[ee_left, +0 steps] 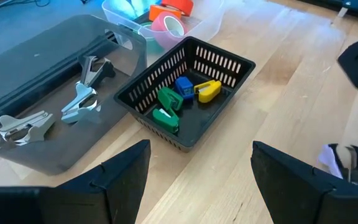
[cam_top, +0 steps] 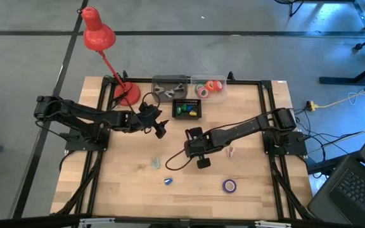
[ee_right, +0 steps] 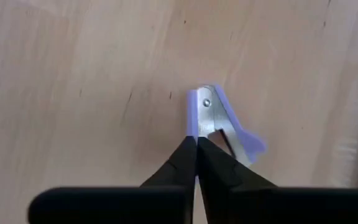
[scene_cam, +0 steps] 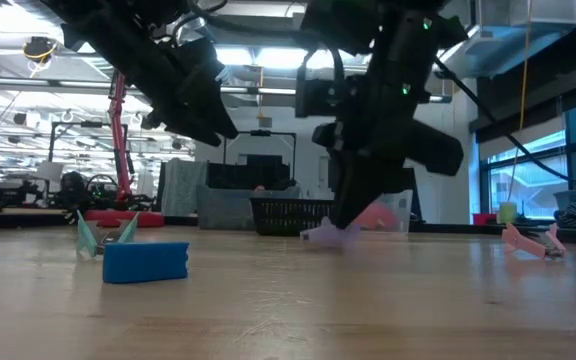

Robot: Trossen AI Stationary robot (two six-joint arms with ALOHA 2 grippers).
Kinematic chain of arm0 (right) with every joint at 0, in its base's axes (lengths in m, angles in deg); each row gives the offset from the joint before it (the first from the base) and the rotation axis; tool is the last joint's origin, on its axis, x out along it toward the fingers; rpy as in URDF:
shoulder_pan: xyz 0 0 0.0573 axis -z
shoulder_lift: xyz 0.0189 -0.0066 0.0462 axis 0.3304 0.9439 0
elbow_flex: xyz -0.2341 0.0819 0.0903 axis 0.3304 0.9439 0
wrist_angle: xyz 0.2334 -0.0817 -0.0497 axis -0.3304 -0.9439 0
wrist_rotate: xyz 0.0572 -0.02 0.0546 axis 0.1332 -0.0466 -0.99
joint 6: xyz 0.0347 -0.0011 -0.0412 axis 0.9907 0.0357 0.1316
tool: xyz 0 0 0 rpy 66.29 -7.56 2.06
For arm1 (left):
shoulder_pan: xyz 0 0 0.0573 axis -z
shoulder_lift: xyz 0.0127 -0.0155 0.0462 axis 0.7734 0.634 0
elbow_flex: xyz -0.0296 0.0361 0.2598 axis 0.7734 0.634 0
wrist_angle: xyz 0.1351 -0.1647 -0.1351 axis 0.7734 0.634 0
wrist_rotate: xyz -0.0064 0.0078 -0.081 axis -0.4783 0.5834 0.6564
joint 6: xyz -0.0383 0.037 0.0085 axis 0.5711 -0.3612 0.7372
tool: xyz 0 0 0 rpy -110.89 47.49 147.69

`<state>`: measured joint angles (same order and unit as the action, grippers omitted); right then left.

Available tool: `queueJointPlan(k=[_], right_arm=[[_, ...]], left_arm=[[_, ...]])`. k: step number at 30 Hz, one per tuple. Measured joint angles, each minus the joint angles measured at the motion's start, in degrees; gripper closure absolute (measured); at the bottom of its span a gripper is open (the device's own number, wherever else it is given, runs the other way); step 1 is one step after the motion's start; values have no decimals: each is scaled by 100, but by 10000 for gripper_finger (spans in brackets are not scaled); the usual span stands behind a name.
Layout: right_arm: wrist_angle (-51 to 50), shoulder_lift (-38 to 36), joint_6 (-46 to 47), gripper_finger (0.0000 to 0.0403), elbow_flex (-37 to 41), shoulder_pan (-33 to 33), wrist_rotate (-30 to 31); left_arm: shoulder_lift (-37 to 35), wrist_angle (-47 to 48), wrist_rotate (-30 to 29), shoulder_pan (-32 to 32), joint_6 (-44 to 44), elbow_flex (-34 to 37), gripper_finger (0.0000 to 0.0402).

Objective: Pick and place Stapler, Stapler remover, tape
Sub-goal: Put the purple staple remover into the gray bin

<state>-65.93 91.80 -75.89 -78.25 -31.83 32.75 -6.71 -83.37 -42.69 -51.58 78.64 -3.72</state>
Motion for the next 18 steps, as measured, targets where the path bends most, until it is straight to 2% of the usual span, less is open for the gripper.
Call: queueJointPlan(k=[5, 11, 14, 18], right_arm=[[-756, 0, 71, 399, -462, -9, 63], [-1940, -7, -36, 401, -1164, 116, 789], [-1991, -7, -370, 401, -1372, 444, 714], [-1610, -7, -1048, 402, -1587, 1010, 264]], left_arm=[[0, -16, -20, 1, -93, 0, 132], [-432, -2, -614, 67, -331, 4, 132], [-899, -6, -919, 279, -627, 4, 132], [-1471, -88, -1552, 771, -973, 174, 132]])
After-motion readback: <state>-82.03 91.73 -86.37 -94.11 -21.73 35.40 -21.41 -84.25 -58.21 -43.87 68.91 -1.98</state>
